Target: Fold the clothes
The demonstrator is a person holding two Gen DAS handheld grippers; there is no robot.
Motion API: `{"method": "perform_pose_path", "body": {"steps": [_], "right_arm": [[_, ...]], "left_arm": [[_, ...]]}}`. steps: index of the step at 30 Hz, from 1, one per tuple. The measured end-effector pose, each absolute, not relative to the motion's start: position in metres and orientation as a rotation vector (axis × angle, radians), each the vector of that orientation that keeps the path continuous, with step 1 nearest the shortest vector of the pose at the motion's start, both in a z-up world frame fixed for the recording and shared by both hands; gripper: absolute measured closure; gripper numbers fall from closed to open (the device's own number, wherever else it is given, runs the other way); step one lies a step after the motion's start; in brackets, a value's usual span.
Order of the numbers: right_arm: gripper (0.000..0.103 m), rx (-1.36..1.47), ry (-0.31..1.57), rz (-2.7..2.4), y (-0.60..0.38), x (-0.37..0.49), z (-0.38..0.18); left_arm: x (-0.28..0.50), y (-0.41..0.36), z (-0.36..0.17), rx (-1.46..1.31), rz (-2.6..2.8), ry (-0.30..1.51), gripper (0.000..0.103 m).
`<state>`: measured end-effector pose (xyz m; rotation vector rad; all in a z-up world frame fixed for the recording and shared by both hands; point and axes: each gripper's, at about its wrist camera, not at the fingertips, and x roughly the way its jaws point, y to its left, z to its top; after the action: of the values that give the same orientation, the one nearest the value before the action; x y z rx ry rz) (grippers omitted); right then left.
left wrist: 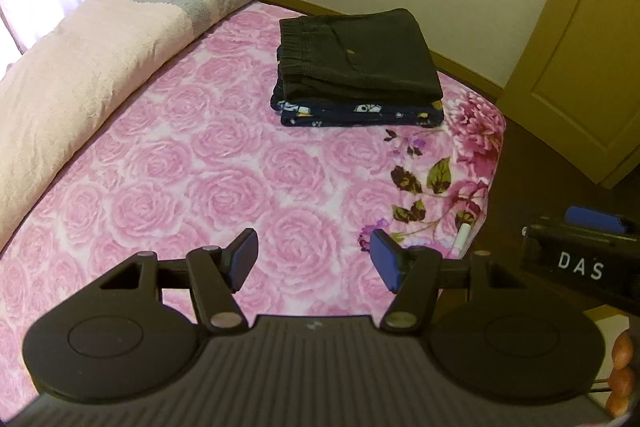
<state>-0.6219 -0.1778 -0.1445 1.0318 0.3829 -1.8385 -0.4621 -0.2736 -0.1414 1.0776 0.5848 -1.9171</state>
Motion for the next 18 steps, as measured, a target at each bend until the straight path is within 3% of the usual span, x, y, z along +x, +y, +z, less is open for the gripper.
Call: {"method": "perform_pose_path", "body": {"steps": [18], "right_arm": [[0.023, 1.086, 0.454, -1.783, -0.206, -0.650, -0.161]], "left_arm": [[-0.488, -0.292, -0.162, 1.110, -1.856, 0.618, 0.045]]}}
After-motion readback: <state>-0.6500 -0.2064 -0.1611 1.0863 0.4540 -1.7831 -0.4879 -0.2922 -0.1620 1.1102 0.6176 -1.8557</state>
